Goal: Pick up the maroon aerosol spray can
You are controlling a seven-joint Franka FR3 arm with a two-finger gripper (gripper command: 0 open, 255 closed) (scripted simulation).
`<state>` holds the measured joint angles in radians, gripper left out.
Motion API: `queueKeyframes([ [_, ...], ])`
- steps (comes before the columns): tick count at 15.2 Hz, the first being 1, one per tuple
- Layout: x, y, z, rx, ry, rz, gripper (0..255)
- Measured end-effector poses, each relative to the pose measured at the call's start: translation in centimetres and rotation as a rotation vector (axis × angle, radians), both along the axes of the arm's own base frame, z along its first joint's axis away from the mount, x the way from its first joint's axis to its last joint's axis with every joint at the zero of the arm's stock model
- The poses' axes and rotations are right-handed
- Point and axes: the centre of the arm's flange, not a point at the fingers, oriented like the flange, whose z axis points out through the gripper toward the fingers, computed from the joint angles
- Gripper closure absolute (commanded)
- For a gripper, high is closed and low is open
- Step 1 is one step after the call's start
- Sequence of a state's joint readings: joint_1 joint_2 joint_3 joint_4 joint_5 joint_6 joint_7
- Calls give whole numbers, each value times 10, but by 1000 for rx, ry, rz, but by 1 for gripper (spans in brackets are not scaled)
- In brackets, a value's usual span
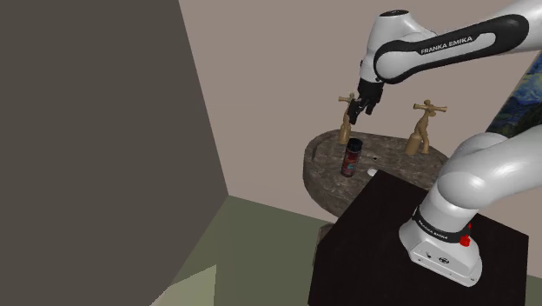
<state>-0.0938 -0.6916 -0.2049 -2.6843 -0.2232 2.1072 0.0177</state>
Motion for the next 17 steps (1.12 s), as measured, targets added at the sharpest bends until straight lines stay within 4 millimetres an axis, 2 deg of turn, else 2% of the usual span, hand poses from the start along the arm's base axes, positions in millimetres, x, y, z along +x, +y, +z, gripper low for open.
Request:
queueKeyframes([
  [13, 12, -92, -145, 53, 18, -33, 0],
  [17, 14, -96, -169, 54, 19, -35, 0],
])
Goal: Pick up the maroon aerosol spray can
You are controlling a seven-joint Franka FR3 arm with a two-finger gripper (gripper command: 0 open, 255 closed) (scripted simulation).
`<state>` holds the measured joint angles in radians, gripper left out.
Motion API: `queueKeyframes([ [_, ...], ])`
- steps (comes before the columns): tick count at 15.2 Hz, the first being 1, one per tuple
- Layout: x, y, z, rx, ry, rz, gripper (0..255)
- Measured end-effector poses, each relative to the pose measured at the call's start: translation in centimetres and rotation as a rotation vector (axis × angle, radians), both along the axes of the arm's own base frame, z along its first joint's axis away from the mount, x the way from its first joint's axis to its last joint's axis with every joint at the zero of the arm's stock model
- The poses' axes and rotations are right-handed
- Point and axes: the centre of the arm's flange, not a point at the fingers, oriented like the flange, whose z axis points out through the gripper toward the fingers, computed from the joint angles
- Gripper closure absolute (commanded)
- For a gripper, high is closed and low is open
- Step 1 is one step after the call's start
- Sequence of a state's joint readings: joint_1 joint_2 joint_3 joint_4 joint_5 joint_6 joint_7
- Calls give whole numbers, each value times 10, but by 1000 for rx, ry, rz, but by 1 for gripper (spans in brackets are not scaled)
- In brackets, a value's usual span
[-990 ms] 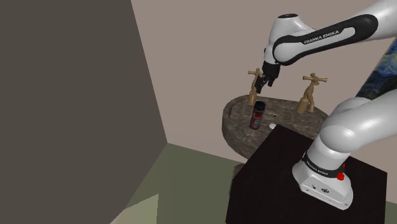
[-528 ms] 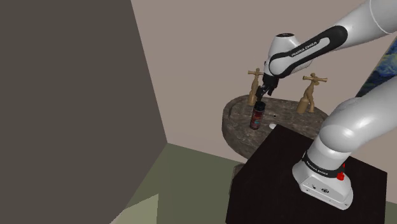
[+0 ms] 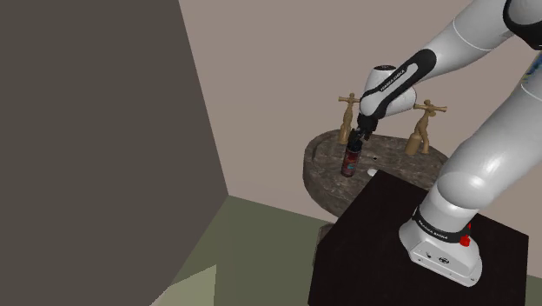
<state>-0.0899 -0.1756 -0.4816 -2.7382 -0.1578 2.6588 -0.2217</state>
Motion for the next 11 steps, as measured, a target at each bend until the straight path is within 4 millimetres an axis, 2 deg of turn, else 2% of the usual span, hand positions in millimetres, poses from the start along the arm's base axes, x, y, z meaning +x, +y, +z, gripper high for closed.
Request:
queueKeyframes([
  [4, 0, -1, -21, 0, 0, 0, 0],
  [5, 0, -1, -23, 0, 0, 0, 255],
  [11, 1, -1, -24, -1, -2, 0, 255],
])
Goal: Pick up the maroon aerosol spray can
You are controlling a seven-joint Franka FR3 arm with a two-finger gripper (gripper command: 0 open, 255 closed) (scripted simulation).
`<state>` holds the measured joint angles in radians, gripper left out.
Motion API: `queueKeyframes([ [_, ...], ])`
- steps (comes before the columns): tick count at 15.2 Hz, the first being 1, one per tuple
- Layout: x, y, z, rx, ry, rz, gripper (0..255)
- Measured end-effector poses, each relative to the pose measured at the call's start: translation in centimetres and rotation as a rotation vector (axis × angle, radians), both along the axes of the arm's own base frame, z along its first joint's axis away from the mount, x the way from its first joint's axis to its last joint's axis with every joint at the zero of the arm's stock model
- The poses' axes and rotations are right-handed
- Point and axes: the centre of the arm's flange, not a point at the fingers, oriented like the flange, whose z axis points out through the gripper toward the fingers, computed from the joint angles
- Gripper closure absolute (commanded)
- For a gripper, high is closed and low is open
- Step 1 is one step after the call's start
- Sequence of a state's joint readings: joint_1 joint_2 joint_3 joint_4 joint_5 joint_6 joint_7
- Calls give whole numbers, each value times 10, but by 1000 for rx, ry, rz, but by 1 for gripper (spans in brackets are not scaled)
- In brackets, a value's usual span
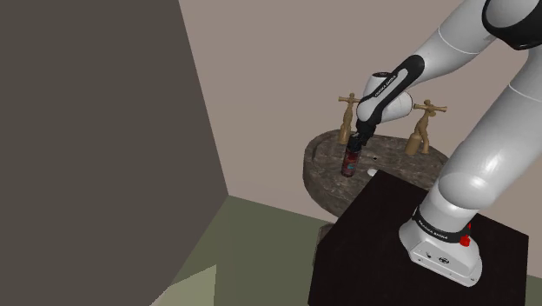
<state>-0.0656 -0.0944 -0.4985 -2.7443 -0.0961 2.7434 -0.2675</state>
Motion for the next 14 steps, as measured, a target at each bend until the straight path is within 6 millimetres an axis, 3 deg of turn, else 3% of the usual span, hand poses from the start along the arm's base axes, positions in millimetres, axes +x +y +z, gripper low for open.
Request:
queueKeyframes([
  [6, -1, 1, 5, 1, 2, -1, 255],
  [14, -2, 1, 45, 1, 2, -1, 255],
])
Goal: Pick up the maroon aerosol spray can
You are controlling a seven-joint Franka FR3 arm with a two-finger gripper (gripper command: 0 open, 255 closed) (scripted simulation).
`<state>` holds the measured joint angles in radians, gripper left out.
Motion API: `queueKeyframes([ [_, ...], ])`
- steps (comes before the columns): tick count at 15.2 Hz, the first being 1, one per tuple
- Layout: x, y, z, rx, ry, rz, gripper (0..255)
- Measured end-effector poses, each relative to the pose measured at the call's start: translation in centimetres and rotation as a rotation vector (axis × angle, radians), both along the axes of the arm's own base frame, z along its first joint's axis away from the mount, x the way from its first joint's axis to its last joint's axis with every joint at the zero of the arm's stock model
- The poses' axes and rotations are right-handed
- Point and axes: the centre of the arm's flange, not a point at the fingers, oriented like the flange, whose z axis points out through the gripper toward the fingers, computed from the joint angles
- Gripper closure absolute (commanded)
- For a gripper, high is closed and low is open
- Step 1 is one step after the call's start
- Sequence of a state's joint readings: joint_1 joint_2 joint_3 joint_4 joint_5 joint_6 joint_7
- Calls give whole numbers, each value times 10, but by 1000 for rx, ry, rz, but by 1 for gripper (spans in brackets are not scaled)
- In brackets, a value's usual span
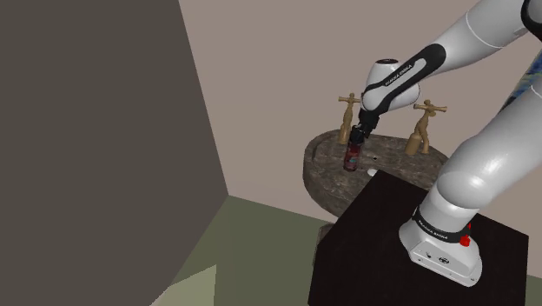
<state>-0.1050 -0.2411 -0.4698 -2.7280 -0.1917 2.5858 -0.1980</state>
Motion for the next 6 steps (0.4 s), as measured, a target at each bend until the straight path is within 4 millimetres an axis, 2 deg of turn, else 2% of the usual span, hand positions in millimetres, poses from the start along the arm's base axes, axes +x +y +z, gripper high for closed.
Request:
queueKeyframes([
  [6, 1, 1, 30, 0, 0, 0, 255],
])
